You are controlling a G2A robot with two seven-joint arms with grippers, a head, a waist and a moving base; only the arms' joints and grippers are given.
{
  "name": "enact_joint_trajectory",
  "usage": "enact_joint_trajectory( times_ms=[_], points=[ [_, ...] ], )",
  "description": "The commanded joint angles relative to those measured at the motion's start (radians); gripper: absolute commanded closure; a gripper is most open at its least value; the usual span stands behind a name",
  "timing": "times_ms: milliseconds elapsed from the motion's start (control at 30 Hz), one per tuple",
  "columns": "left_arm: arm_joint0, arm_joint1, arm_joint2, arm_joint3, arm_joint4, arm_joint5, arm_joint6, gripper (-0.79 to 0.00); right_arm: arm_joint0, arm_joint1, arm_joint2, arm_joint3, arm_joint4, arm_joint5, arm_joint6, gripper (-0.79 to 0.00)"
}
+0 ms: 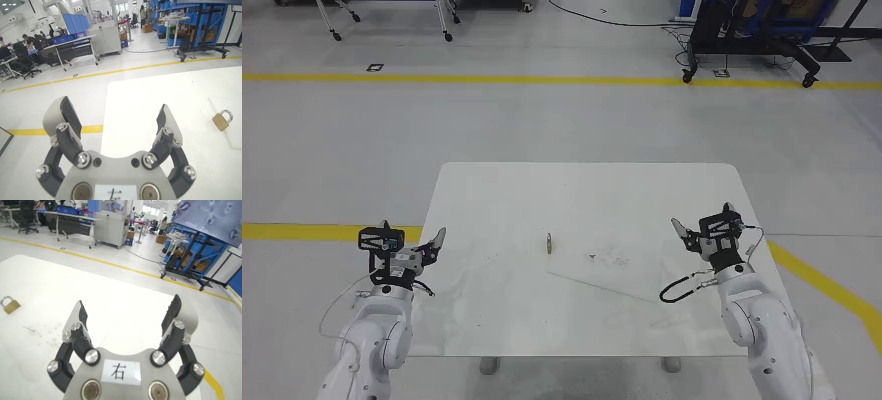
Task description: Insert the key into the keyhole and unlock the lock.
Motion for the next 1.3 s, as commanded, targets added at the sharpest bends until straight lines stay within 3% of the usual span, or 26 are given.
enact_joint_trajectory(
  times_ms=[0,300,467,733,900,967,1000,1033,1267],
  points=[
    [0.000,0.000,0.000,0.000,0.000,0.000,0.000,-0.785,0.048,-0.002,-0.042,0.021,-0.011,-0.036,0.051,-0.785],
    [0.000,0.000,0.000,0.000,0.000,0.000,0.000,-0.785,0.191,-0.018,-0.213,0.099,-0.055,-0.154,0.168,-0.785],
    [0.000,0.000,0.000,0.000,0.000,0.000,0.000,-0.785,0.276,-0.029,-0.319,0.162,-0.070,-0.275,0.225,-0.785],
    [0.000,0.000,0.000,0.000,0.000,0.000,0.000,-0.785,0.381,-0.033,-0.390,0.264,-0.018,-0.534,0.249,-0.785],
    [0.000,0.000,0.000,0.000,0.000,0.000,0.000,-0.785,0.412,-0.030,-0.401,0.314,-0.003,-0.615,0.260,-0.782],
    [0.000,0.000,0.000,0.000,0.000,0.000,0.000,-0.785,0.425,-0.030,-0.405,0.339,0.007,-0.646,0.261,-0.619],
    [0.000,0.000,0.000,0.000,0.000,0.000,0.000,-0.785,0.431,-0.030,-0.410,0.351,0.003,-0.655,0.265,-0.474],
    [0.000,0.000,0.000,0.000,0.000,0.000,0.000,-0.785,0.438,-0.030,-0.418,0.361,-0.004,-0.663,0.271,-0.388],
    [0.000,0.000,0.000,0.000,0.000,0.000,0.000,-0.785,0.474,-0.035,-0.475,0.393,-0.079,-0.659,0.281,-0.212]
  ],
)
